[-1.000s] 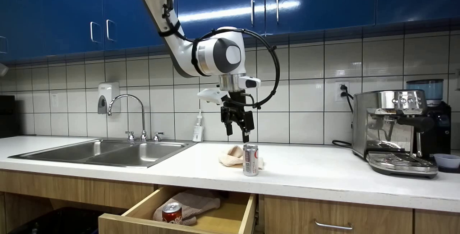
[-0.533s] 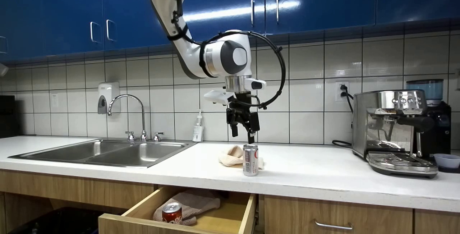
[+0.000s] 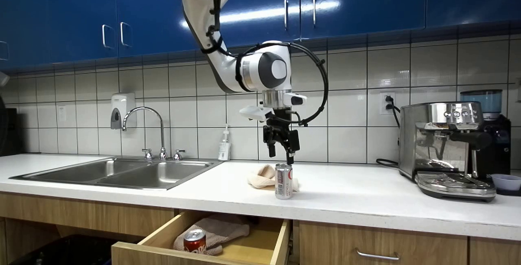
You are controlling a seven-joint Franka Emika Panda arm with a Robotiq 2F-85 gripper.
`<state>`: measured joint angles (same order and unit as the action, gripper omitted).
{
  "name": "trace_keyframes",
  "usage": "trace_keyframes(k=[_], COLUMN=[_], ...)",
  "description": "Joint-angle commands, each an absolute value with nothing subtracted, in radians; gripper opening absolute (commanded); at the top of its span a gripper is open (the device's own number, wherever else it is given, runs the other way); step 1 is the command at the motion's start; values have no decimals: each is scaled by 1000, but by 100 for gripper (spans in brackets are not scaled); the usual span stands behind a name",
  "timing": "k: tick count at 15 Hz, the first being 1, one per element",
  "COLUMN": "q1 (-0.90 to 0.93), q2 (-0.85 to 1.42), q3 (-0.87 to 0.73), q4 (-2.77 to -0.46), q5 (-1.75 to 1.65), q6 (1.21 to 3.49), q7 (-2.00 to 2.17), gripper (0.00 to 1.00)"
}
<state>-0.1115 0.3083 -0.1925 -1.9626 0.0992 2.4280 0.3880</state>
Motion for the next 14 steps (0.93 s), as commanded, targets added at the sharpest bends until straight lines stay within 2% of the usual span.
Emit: trace_keyframes(k=[1, 14], q1=[-127, -133], q2=[374, 501], q3=[-186, -182], q4=[-1867, -1745], q5=[121, 125], q6=[2371, 2334], q7=[390, 382], gripper=[100, 100])
